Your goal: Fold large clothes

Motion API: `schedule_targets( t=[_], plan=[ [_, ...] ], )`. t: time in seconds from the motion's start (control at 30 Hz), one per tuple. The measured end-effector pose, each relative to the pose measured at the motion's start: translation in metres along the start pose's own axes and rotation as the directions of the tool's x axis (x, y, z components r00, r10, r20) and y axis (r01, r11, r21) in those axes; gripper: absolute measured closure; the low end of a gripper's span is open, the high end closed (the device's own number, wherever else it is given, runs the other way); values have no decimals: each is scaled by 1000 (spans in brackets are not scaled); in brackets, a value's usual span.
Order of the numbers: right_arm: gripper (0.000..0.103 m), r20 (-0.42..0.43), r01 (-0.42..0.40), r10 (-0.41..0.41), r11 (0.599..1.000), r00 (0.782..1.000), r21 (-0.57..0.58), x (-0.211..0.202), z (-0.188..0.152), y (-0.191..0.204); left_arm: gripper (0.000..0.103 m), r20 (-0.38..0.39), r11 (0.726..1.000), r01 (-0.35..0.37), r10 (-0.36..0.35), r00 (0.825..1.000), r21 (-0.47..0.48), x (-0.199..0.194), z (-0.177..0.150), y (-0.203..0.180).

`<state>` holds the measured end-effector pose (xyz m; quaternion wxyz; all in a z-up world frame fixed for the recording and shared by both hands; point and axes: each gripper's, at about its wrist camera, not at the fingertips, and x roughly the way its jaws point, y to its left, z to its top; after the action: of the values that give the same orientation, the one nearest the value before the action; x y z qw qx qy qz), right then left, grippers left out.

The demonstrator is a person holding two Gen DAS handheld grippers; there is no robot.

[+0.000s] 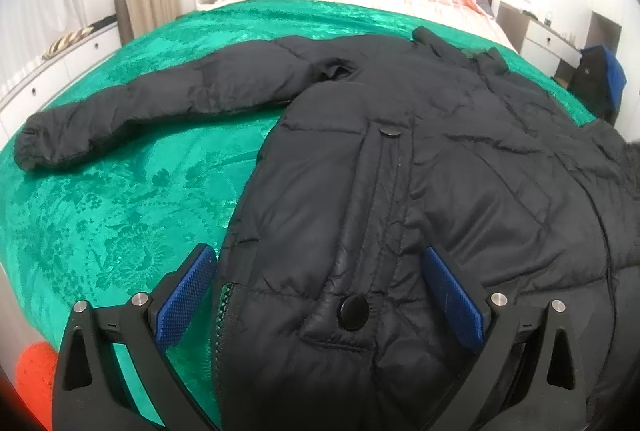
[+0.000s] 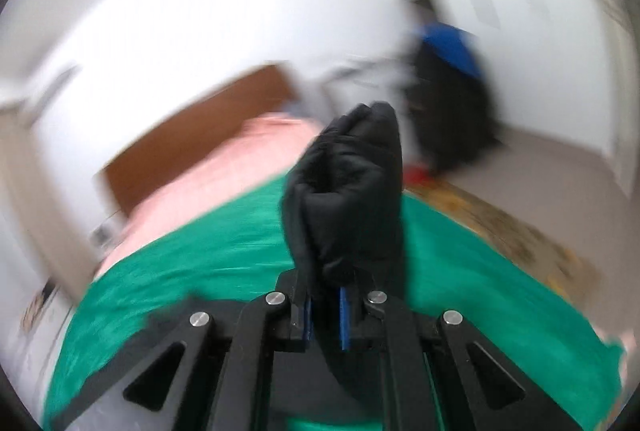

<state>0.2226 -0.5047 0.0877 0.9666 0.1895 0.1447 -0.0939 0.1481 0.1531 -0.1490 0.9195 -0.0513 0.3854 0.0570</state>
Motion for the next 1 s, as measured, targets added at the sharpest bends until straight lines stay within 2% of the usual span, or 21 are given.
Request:
schedule_targets(
  t=[0.07, 0.13, 0.23, 0.27, 0.3, 0.33, 0.37, 0.47, 0.5, 0.53, 0.6, 0.67, 0.73, 0.83, 0.9, 0.93, 0.97, 1.0],
  plan=[
    [93, -16, -128, 127, 986, 992, -103, 6, 5, 78, 1, -2, 1000, 9, -9, 1000, -10, 0, 0, 2],
    [93, -65, -241, 233, 955, 970, -172, 20, -6, 151, 1, -1, 1000, 18, -18, 1000, -16, 0, 0, 4],
    [91, -160, -349, 317, 903, 935, -249, 51, -50, 244, 1, 0, 1000, 25, -25, 1000, -11, 0, -2, 4],
    [88, -213, -381, 332, 886, 919, -265, 69, -77, 276, 1, 2, 1000, 26, -26, 1000, -7, 0, -3, 4],
    [66, -262, -399, 332, 876, 906, -272, 82, -100, 293, 1, 4, 1000, 25, -25, 1000, -3, 0, -3, 3],
    [33, -328, -424, 332, 865, 884, -268, 99, -124, 310, 1, 6, 1000, 25, -25, 1000, 0, 0, -4, 3],
    [26, -423, -467, 344, 853, 838, -232, 119, -159, 326, 1, 7, 1000, 26, -26, 1000, 3, 0, -4, 3],
    [27, -551, -509, 369, 853, 748, -120, 145, -212, 328, 1, 0, 999, 33, -33, 999, -2, -1, -5, 4],
    [27, -568, -517, 383, 851, 728, -89, 144, -226, 324, 1, -2, 999, 37, -37, 999, -6, -1, -6, 5],
    [27, -576, -520, 385, 850, 721, -82, 138, -234, 316, 1, -5, 999, 41, -41, 999, -10, -1, -7, 5],
    [27, -580, -515, 367, 850, 727, -107, 131, -234, 296, 1, -10, 999, 46, -46, 999, -18, -1, -7, 5],
    [26, -561, -508, 356, 850, 748, -138, 122, -225, 269, 1, -12, 999, 47, -47, 999, -22, 0, -7, 4],
    [25, -551, -474, 325, 868, 768, -149, 115, -216, 238, 0, -13, 999, 46, -46, 999, -24, 1, -7, 3],
    [21, -561, -361, 219, 920, 798, -155, 122, -220, 169, 0, -17, 998, 51, -52, 999, -32, 3, -6, 3],
    [24, -588, -259, 100, 947, 802, -192, 128, -240, 125, 0, -22, 998, 58, -58, 998, -41, 5, -6, 4],
    [28, -578, -257, 107, 949, 809, -185, 119, -245, 111, 0, -25, 997, 59, -60, 998, -45, 4, -6, 5],
    [28, -558, -259, 115, 948, 822, -187, 106, -244, 105, 1, -33, 997, 58, -60, 998, -46, 3, -5, 4],
    [28, -525, -265, 127, 943, 842, -198, 84, -242, 103, 1, -41, 997, 61, -63, 997, -47, 0, -3, 5]
  ],
)
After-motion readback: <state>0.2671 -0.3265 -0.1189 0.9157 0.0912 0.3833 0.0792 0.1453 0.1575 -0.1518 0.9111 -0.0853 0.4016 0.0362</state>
